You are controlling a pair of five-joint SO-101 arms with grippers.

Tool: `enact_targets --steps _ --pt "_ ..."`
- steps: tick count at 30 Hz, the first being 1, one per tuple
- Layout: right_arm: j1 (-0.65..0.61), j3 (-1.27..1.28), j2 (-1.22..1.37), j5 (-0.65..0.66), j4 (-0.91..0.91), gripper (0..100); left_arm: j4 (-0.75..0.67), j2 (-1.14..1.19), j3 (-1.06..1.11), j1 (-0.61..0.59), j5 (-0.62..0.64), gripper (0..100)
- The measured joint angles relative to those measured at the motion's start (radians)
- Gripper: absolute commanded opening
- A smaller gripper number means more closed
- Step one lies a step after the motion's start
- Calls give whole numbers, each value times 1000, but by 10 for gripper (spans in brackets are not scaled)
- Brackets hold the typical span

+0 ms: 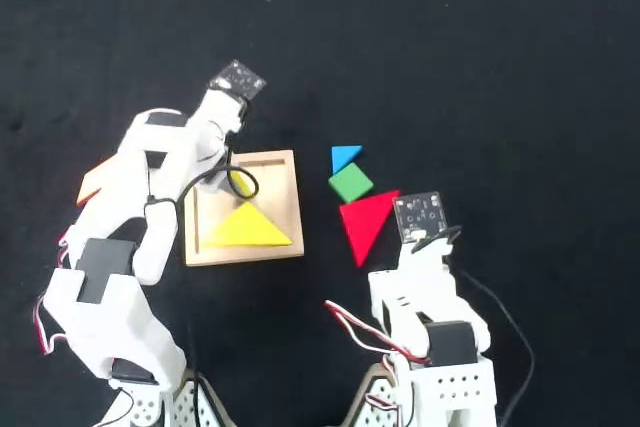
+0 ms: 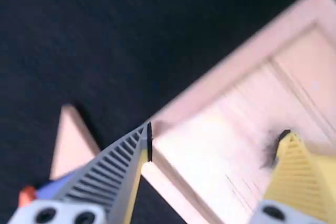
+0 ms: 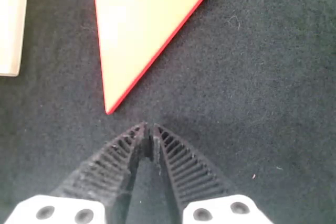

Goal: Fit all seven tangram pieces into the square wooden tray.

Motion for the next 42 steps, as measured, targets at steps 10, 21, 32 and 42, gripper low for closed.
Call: enact_targets --steps 10,21,32,42 --pt "0 0 0 0 0 12 -9 -132 183 -3 -77 375" --pt "0 0 0 0 0 12 -2 -307 235 -2 -80 371" --pt "0 0 0 0 0 12 -126 -275 269 -114 -81 371" --pt "0 0 0 0 0 12 -288 -135 267 -124 -81 371"
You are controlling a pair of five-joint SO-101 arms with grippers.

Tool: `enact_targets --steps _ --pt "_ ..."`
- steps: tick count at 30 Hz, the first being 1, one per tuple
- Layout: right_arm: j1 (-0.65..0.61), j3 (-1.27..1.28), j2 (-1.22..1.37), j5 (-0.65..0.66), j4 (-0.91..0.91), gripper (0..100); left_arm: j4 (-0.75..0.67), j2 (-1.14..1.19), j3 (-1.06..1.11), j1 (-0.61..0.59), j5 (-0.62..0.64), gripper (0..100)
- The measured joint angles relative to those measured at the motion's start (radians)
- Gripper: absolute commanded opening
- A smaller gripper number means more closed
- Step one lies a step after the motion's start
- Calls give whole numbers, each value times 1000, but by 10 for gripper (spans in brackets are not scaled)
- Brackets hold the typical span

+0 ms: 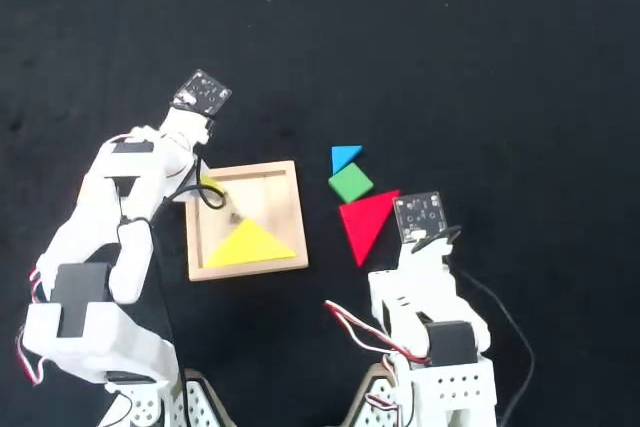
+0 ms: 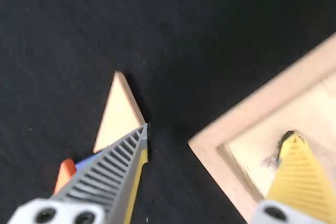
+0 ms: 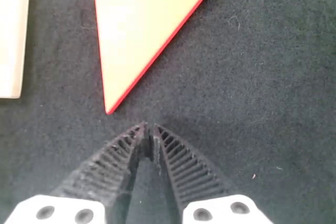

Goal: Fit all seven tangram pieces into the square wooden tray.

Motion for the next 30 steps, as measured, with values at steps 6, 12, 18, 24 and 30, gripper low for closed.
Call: enact_targets --steps 6,12,18,24,30 --pt "0 0 0 0 0 12 -20 55 -61 -2 9 371" --pt "0 0 0 0 0 12 -20 143 -158 -2 61 371" --pt "0 0 0 0 0 12 71 192 -264 25 64 371" --pt "0 0 0 0 0 12 215 203 -348 57 66 371" --pt "0 0 0 0 0 12 497 52 -405 72 72 371"
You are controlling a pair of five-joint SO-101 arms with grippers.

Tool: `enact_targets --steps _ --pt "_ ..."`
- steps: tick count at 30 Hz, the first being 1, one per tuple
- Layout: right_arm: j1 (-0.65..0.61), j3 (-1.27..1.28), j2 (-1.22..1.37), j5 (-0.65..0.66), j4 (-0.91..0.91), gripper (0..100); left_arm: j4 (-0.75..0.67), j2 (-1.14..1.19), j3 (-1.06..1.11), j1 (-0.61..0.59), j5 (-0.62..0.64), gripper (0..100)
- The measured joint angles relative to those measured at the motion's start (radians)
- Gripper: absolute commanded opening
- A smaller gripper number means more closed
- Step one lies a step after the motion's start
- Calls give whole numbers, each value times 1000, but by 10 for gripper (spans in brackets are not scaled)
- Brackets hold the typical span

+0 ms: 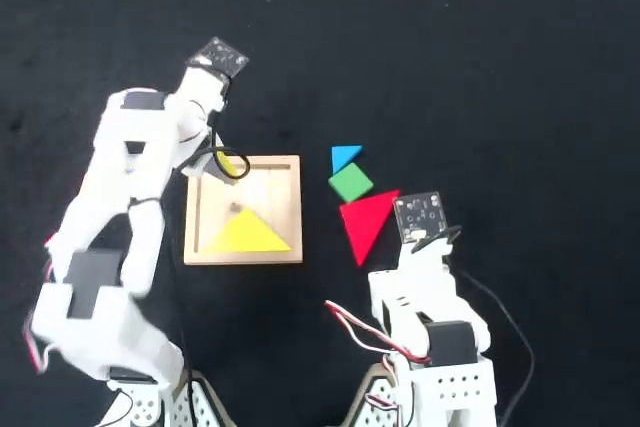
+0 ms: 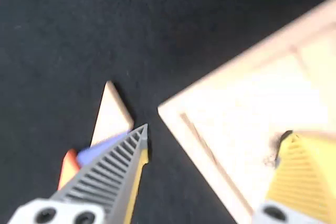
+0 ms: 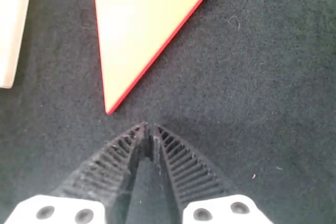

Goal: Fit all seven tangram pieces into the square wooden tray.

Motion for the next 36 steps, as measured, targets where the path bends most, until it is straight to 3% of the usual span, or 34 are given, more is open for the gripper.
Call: enact_targets --steps 5,10,14,18,23,29,36 --pt "0 0 0 0 0 12 212 -298 -2 11 44 371" --pt "0 0 0 0 0 12 350 -598 63 -20 242 371" --pt "0 0 0 0 0 12 374 -804 232 -138 420 371" --pt "0 0 0 0 0 12 305 -990 497 -301 494 371" --pt "0 0 0 0 0 12 49 -1223 928 -491 505 371" --pt "0 0 0 0 0 12 -46 -1514 1333 -509 505 371" --pt "0 0 0 0 0 12 -11 -1850 1481 -508 505 371"
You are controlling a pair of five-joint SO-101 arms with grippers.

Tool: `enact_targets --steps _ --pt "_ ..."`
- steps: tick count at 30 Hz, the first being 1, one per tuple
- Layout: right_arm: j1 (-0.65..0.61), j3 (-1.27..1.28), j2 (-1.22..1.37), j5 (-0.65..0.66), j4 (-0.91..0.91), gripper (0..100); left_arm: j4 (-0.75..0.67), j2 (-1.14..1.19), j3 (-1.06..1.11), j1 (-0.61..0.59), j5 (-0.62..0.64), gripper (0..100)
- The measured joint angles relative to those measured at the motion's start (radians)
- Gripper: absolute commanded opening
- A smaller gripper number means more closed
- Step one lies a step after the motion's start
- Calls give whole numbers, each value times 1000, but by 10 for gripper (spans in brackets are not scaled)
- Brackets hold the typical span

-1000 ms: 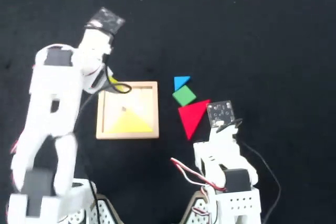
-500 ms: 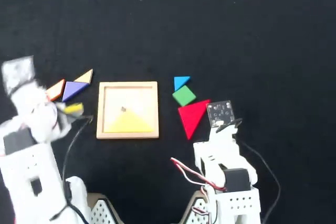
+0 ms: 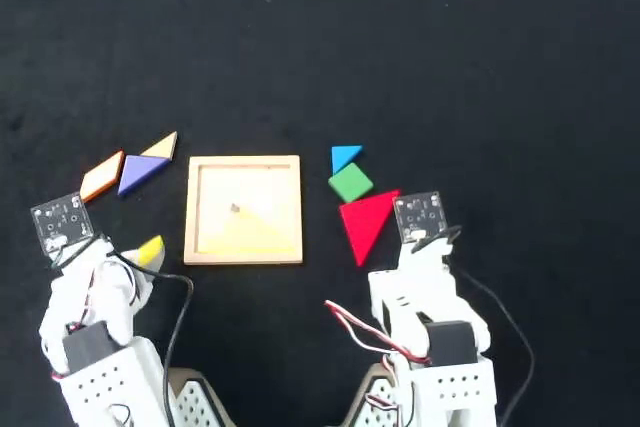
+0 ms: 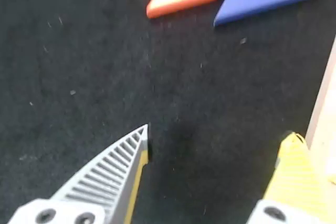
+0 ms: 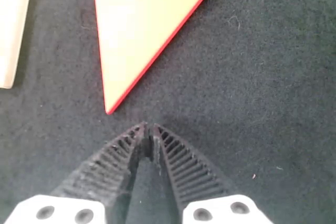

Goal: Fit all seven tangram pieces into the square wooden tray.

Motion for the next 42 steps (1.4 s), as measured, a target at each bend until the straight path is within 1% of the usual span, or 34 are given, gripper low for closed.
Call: enact_targets --steps 3,5,42 --pt "0 0 0 0 0 12 60 -109 6 0 0 371" --pt "0 0 0 0 0 12 72 -95 6 0 0 371" --pt "0 0 0 0 0 14 72 -106 6 0 0 371"
